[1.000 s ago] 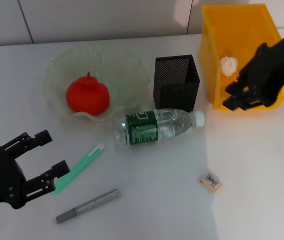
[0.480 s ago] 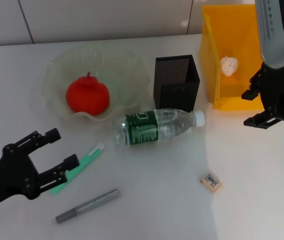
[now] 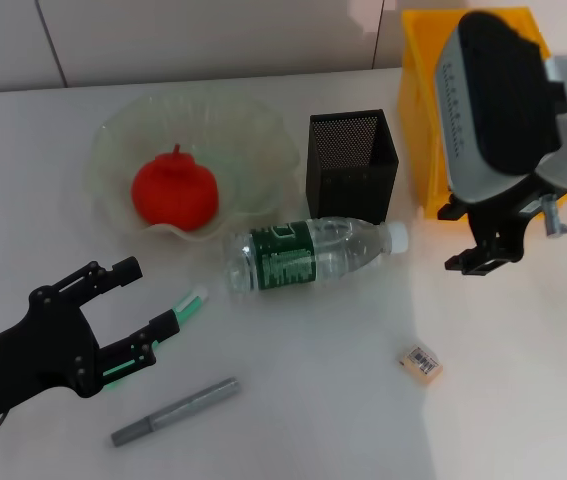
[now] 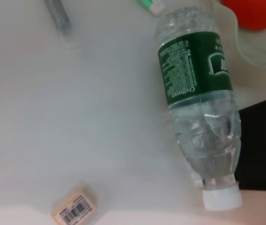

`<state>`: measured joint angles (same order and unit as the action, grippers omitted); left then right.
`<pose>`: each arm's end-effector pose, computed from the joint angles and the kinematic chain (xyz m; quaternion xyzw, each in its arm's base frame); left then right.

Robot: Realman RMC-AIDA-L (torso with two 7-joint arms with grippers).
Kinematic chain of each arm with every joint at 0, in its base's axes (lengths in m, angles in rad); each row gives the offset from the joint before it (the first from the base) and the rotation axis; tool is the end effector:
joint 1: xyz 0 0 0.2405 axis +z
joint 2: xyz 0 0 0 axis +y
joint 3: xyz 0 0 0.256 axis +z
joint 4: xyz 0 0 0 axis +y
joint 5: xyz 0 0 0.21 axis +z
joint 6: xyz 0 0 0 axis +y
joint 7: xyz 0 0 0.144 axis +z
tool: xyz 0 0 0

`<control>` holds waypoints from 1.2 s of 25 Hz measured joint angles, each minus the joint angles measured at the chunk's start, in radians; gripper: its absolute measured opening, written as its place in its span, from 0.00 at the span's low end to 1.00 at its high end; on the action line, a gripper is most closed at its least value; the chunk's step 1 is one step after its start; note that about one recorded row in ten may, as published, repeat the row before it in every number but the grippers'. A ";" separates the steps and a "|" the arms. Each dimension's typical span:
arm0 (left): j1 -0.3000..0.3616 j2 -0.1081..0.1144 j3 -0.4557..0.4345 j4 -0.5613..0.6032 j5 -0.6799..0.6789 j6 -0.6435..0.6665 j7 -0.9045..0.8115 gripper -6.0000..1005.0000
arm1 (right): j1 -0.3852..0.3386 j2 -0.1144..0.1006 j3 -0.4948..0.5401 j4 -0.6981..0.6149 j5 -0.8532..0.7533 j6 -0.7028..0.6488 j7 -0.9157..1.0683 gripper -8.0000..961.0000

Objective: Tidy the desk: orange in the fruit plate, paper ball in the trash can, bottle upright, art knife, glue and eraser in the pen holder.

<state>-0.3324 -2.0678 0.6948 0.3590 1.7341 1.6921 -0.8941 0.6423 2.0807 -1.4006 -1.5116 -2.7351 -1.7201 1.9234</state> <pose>-0.2996 0.2491 -0.0198 -0.8943 -0.1663 -0.3711 0.1866 0.1559 0.3507 0.0246 -0.9494 -0.0310 -0.2899 0.1170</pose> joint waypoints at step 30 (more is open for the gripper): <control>0.014 -0.003 0.003 -0.022 0.000 -0.001 0.000 0.78 | -0.068 0.002 -0.207 0.147 -0.018 0.358 0.011 0.73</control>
<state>-0.3188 -2.0709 0.6980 0.3369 1.7339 1.6910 -0.8945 0.5740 2.0832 -1.6075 -1.3649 -2.7534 -1.3624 1.9341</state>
